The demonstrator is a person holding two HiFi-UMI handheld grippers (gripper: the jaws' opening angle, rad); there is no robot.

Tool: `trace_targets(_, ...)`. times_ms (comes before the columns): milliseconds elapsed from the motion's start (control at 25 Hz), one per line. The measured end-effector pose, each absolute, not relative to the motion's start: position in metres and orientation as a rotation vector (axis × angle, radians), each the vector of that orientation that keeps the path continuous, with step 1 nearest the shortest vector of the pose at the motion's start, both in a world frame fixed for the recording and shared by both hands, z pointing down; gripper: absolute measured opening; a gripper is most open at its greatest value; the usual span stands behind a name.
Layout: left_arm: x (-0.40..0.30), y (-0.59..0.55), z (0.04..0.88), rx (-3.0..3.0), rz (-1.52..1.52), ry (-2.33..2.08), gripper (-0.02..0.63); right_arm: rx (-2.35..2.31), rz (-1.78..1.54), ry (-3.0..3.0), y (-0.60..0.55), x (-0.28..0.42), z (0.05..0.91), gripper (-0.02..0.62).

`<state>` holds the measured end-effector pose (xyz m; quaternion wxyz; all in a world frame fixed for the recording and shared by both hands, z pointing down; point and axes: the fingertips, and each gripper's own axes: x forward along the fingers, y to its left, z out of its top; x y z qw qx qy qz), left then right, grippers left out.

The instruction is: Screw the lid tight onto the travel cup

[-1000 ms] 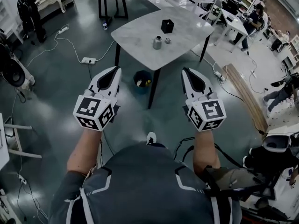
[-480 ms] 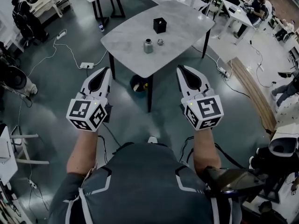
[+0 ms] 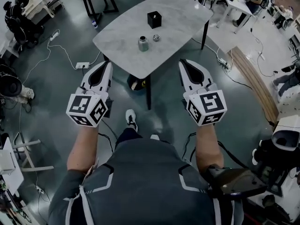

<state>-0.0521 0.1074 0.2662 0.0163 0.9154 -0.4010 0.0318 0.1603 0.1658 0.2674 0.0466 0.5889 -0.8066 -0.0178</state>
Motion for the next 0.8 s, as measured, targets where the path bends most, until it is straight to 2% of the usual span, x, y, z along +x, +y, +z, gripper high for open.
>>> trace_targets(800,-0.064,-0.136,0.32,2.938,0.13,-0.951,0.009,1.945,0.101,-2.22,-0.045,0.142,0.314,0.029)
